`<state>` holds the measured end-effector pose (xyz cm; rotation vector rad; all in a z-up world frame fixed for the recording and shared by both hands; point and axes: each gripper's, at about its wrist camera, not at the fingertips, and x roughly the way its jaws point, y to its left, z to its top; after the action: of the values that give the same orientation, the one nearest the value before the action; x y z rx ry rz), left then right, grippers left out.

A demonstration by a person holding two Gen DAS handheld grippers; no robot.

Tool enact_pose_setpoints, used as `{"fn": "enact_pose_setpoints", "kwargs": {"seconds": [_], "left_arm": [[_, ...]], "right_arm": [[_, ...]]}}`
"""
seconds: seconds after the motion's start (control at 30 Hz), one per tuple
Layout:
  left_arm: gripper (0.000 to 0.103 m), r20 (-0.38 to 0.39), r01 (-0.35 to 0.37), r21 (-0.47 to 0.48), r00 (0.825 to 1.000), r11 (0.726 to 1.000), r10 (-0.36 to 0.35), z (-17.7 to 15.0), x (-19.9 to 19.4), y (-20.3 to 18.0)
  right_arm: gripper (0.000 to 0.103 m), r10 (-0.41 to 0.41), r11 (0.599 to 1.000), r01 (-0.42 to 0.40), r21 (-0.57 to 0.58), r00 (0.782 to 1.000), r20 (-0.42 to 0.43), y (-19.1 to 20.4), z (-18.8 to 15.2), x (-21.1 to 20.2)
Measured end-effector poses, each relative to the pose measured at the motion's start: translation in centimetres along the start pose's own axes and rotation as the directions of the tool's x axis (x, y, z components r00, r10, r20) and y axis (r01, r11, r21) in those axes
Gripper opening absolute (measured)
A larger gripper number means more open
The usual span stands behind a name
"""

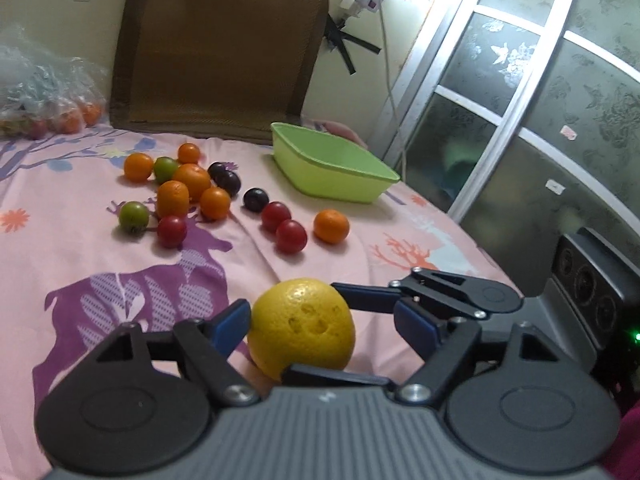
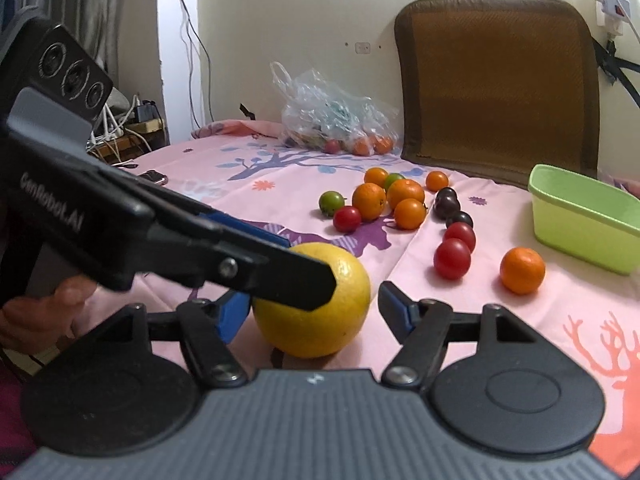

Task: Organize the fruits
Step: 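Carry the yellow grapefruit with both grippers into the lime-green basket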

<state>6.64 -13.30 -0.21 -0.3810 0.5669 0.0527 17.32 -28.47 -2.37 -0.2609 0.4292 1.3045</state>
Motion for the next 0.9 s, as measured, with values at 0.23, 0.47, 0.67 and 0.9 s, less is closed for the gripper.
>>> {"fn": "enact_pose_setpoints", "kwargs": {"seconds": [0.23,0.47,0.67,0.9], "left_arm": [[0.078,-0.038,-0.041,-0.042,0.998,0.998,0.039,-0.2,1.1,-0.1],[0.066,-0.077,-0.048,-0.070,0.996,0.996,0.043,0.4,0.6,-0.4],[0.066,-0.075,-0.051,-0.055,0.996,0.997,0.047,0.2,0.6,-0.6],[0.065,-0.053,-0.047,-0.053,0.998,0.998,0.044,0.2,1.0,-0.8]], "right_arm": [[0.075,0.052,0.999,-0.052,-0.008,0.998,0.037,-0.8,-2.8,-2.2],[0.075,0.085,0.996,-0.086,0.011,0.995,0.057,-1.9,-3.5,-3.1],[0.074,0.110,0.994,-0.112,0.020,0.992,0.061,-2.6,-3.5,-3.2],[0.064,0.131,0.991,-0.132,0.018,0.991,0.032,-2.8,-3.4,-2.2]]}}
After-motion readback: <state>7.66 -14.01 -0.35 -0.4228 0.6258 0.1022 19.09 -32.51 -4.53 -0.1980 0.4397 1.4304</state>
